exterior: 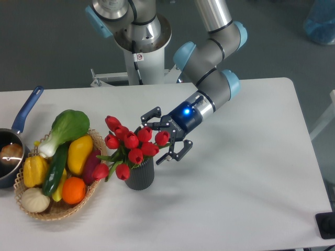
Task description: Insert the flowers into the vase
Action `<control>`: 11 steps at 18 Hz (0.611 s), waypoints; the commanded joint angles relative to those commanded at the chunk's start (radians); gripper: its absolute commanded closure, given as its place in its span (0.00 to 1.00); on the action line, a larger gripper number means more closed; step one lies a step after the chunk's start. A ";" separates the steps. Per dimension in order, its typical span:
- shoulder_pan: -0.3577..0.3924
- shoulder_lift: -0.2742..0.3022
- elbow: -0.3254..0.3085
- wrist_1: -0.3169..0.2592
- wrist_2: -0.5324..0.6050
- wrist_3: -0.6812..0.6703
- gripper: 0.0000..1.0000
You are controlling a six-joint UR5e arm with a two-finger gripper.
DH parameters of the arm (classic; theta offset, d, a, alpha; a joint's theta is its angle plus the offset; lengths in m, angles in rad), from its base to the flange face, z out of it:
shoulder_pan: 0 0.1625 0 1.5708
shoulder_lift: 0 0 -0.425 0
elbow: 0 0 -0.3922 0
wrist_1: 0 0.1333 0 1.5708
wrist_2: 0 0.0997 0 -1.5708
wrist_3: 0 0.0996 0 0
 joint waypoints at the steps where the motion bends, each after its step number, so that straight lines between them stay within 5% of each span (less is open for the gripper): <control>1: 0.005 0.014 0.000 0.000 0.008 -0.018 0.00; 11: 0.101 0.080 0.132 0.003 0.202 -0.060 0.00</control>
